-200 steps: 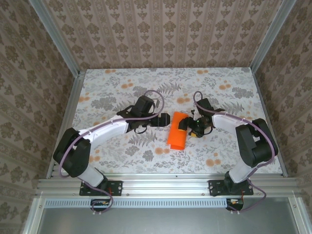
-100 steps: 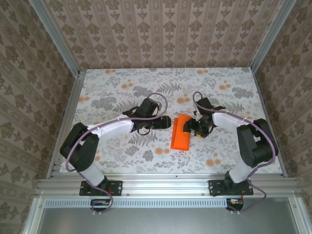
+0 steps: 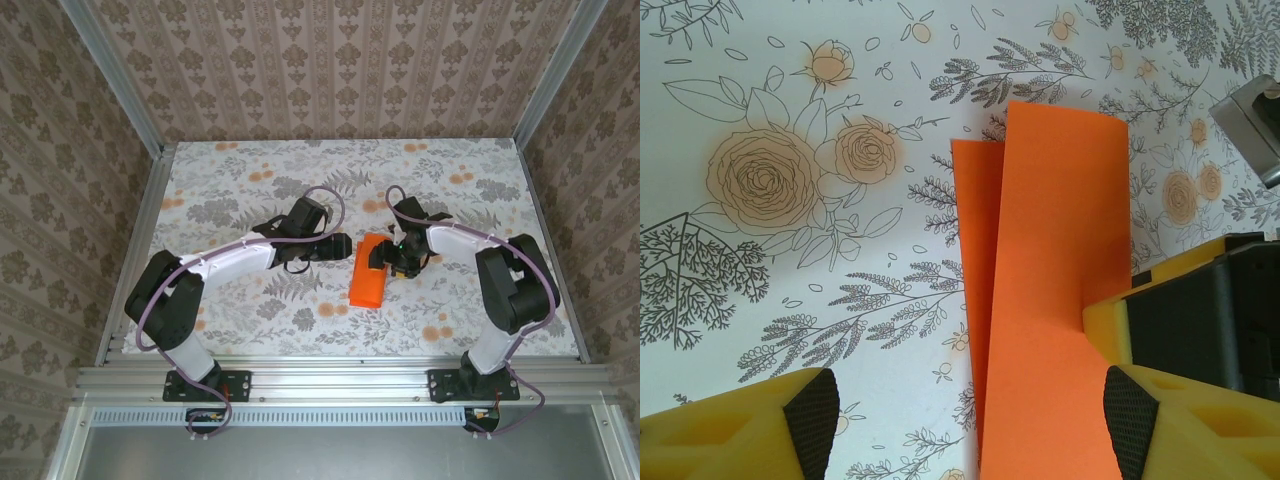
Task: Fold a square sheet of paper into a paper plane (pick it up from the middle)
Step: Fold the square sheet of paper in half at the center of the table.
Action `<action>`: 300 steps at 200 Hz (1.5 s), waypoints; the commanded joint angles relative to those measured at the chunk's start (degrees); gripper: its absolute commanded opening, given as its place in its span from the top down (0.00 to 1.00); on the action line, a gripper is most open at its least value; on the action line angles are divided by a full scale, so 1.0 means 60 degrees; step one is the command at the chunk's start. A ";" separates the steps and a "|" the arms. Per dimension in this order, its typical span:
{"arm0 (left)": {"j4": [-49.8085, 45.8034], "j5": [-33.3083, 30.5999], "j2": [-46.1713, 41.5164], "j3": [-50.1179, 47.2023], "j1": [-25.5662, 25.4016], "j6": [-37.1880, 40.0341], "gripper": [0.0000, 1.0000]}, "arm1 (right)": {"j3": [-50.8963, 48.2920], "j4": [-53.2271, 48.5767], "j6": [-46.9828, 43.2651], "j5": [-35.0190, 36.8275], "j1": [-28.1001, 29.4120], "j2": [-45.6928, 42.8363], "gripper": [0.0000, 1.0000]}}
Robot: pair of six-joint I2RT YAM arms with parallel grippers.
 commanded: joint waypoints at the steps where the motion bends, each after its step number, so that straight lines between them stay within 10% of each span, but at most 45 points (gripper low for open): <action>1: -0.0320 -0.0074 0.0133 0.0224 -0.0048 -0.0114 0.27 | 0.0210 -0.0277 -0.0037 0.0027 0.0094 0.0231 0.35; 300: -0.0386 0.0240 0.0388 0.0287 -0.0039 0.0084 0.29 | 0.1351 -0.1267 -0.1524 -0.0772 0.0136 0.1710 0.32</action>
